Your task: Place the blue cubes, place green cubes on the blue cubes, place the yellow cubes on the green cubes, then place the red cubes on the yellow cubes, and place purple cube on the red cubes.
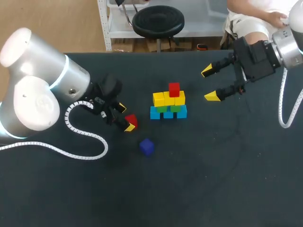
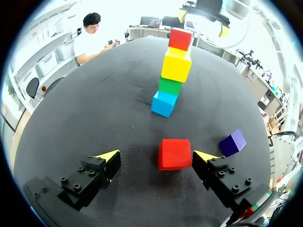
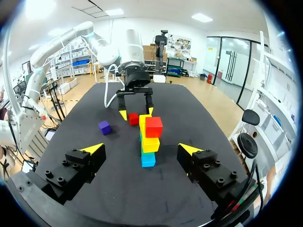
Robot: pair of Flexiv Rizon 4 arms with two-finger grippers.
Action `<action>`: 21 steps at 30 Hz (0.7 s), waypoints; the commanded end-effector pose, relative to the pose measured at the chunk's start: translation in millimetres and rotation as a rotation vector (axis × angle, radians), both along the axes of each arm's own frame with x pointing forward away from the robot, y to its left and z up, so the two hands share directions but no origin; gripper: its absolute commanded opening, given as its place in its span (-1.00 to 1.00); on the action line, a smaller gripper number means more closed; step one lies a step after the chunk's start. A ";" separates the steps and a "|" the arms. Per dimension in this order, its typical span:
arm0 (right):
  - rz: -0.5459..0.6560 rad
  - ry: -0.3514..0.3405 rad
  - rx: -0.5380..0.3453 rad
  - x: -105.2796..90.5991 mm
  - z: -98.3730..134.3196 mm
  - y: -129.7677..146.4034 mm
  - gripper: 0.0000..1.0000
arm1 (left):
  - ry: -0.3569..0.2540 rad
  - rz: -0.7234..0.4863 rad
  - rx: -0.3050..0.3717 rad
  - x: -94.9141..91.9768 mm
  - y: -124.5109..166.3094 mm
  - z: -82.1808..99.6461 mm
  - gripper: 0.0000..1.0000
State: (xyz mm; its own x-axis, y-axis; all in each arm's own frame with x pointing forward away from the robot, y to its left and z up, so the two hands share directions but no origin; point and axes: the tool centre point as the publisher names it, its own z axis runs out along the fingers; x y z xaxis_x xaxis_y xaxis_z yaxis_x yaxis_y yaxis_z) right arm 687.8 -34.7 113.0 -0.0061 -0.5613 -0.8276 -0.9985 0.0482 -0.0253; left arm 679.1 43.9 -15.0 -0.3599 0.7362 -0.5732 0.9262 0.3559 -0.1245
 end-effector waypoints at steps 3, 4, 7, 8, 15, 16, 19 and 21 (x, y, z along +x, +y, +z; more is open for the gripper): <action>-0.001 -0.002 0.001 -0.8 0.1 -0.3 1.00 | -0.013 -0.013 -0.006 1.2 -0.3 -2.1 1.00; -0.001 -0.002 0.001 -0.8 0.1 -0.3 1.00 | -0.015 -0.016 -0.006 1.5 -0.7 -1.7 1.00; -0.001 -0.002 0.001 -0.8 0.1 -0.3 1.00 | -0.025 -0.026 -0.004 1.4 -1.2 -0.5 1.00; -0.001 -0.002 0.001 -0.8 0.1 -0.3 1.00 | -0.028 -0.027 -0.005 1.2 -1.0 -0.2 1.00; -0.001 -0.002 0.001 -0.8 0.1 -0.3 1.00 | -0.027 -0.029 -0.010 -1.0 1.4 -2.6 0.58; -0.001 -0.002 0.001 -0.8 0.1 -0.3 1.00 | -0.020 -0.030 -0.013 -0.9 1.4 -3.7 0.58; -0.001 -0.002 0.001 -0.8 0.1 -0.3 1.00 | -0.020 -0.044 -0.018 0.4 -0.1 -4.4 0.38; -0.001 -0.002 0.001 -0.8 0.1 -0.3 1.00 | -0.024 -0.059 -0.017 1.6 -1.9 -2.9 -0.04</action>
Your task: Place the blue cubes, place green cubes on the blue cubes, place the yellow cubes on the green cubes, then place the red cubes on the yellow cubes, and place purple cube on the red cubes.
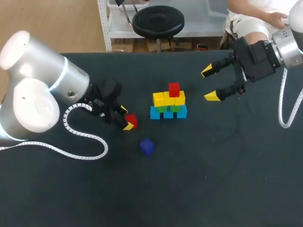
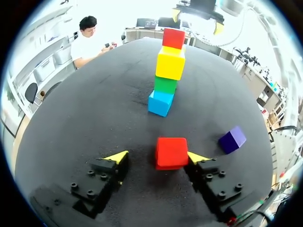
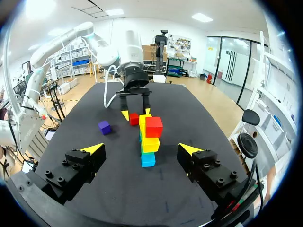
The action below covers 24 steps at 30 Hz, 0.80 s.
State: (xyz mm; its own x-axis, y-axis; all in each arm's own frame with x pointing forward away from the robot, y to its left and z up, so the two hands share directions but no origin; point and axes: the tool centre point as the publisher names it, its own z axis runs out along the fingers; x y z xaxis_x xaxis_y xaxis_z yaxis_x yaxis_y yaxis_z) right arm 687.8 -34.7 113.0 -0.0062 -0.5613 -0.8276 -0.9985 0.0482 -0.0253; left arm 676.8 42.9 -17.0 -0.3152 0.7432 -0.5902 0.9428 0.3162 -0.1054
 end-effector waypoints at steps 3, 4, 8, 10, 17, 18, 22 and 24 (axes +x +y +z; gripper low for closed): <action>-0.001 -0.002 0.001 -0.8 0.1 -0.3 1.00 | -0.002 -0.035 -0.001 5.3 -2.6 0.5 -0.89; -0.001 -0.002 0.001 -0.8 0.1 -0.3 1.00 | -0.001 -0.048 -0.003 6.1 -3.2 0.6 -1.00; -0.001 -0.002 0.001 -0.8 0.1 -0.3 1.00 | -0.008 -0.069 -0.002 8.0 -5.7 2.8 -1.00; -0.001 -0.002 0.001 -0.8 0.1 -0.3 1.00 | -0.011 -0.083 0.008 8.4 -6.6 5.0 -1.00; -0.001 -0.002 0.001 -0.8 0.1 -0.3 1.00 | -0.041 -0.094 -0.008 9.8 -6.4 11.6 -1.00; -0.001 -0.002 0.001 -0.8 0.1 -0.3 1.00 | -0.042 -0.095 -0.009 10.3 -6.0 12.8 -1.00; -0.001 -0.002 0.001 -0.8 0.1 -0.3 1.00 | -0.055 -0.129 -0.010 13.6 -6.5 22.0 -1.00; -0.001 -0.002 0.001 -0.8 0.1 -0.3 1.00 | -0.052 -0.148 0.002 16.3 -6.4 25.3 -1.00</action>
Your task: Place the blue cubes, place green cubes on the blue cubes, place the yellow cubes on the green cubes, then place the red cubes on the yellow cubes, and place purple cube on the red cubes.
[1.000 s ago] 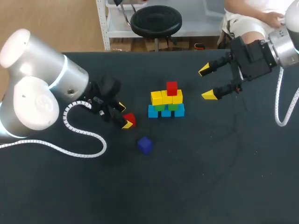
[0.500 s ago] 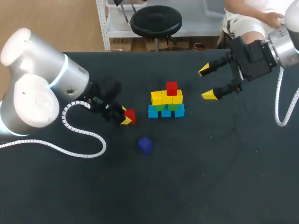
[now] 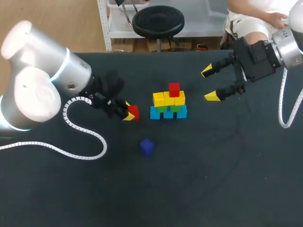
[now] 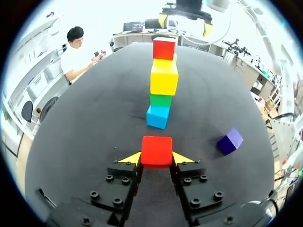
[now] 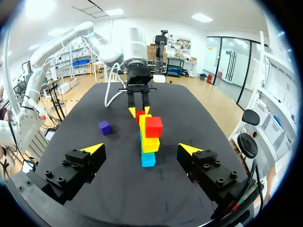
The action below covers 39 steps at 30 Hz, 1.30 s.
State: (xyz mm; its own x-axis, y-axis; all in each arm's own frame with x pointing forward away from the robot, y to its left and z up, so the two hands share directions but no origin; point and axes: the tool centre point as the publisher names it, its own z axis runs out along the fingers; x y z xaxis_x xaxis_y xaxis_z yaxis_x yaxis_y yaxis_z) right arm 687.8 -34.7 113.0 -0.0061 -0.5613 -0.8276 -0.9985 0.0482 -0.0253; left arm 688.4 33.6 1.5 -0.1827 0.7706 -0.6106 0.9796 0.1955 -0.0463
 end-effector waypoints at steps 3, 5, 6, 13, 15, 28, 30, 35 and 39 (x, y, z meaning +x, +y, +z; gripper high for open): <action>-0.001 -0.002 0.001 -0.8 0.1 -0.3 1.00 | 0.010 -0.038 0.012 8.6 5.8 10.9 -1.00; -0.001 -0.002 0.001 -0.8 0.1 -0.3 1.00 | 0.011 -0.044 0.016 10.2 7.7 15.5 -1.00; -0.001 -0.002 0.001 -0.8 0.1 -0.3 1.00 | 0.014 -0.048 0.017 11.2 8.5 18.0 -1.00; -0.001 -0.002 0.001 -0.8 0.1 -0.3 1.00 | -0.005 -0.104 -0.002 17.6 4.0 34.7 -1.00; -0.001 -0.002 0.001 -0.8 0.1 -0.3 1.00 | -0.030 -0.120 -0.029 19.4 0.4 37.4 -1.00; -0.001 -0.002 0.001 -0.8 0.1 -0.3 1.00 | -0.047 -0.234 -0.025 26.6 -23.6 57.6 -1.00; -0.001 -0.002 0.001 -0.8 0.1 -0.3 1.00 | -0.039 -0.211 -0.017 25.9 -27.3 60.6 -1.00; -0.001 -0.002 0.001 -0.8 0.1 -0.3 1.00 | -0.033 -0.187 -0.053 26.4 -34.1 70.9 -1.00; -0.001 -0.002 0.001 -0.8 0.1 -0.3 1.00 | -0.027 -0.194 -0.051 26.3 -42.8 78.6 -1.00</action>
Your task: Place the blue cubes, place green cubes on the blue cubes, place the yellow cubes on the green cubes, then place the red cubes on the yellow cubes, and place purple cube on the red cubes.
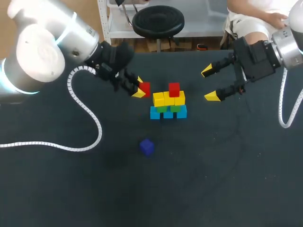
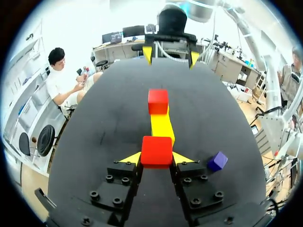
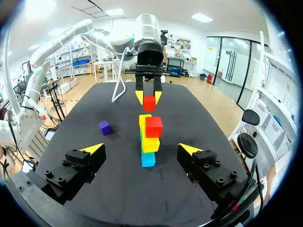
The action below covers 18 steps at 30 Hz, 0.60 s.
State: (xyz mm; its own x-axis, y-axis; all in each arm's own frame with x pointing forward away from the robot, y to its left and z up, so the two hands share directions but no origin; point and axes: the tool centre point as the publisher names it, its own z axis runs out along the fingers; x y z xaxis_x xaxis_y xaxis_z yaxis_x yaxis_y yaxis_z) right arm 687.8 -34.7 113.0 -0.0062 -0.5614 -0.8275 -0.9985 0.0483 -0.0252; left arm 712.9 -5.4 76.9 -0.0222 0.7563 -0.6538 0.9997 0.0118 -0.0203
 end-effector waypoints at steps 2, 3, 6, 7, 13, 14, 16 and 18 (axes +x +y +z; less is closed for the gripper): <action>-0.001 -0.002 0.001 -0.8 0.1 -0.3 1.00 | -0.001 -0.022 0.006 1.6 -7.2 6.9 -1.00; -0.001 -0.002 0.001 -0.8 0.1 -0.3 1.00 | 0.000 -0.026 0.009 1.8 -8.3 8.4 -1.00; -0.001 -0.002 0.001 -0.8 0.1 -0.3 1.00 | 0.008 -0.052 -0.003 2.3 -12.4 11.1 -1.00; -0.001 -0.002 0.001 -0.8 0.1 -0.3 1.00 | 0.017 -0.051 -0.012 2.9 -12.6 10.2 -1.00; -0.001 -0.002 0.001 -0.8 0.1 -0.3 1.00 | 0.037 -0.042 -0.020 1.8 -11.5 8.6 -1.00; -0.001 -0.002 0.001 -0.8 0.1 -0.3 1.00 | 0.038 -0.041 -0.018 1.4 -11.5 8.9 -1.00; -0.001 -0.002 0.001 -0.8 0.1 -0.3 1.00 | 0.035 -0.042 -0.018 0.7 -10.6 9.9 -1.00; -0.001 -0.002 0.001 -0.8 0.1 -0.3 1.00 | 0.041 -0.041 -0.010 0.6 -9.5 10.6 -1.00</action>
State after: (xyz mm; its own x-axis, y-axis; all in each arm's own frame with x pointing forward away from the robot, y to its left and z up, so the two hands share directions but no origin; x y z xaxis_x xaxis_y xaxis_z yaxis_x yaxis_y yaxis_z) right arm 687.8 -34.6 113.0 -0.0062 -0.5615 -0.8275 -0.9985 0.0481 -0.0252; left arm 711.9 -15.8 85.7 -0.0158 0.7438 -0.6682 0.9983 -0.0260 -0.0525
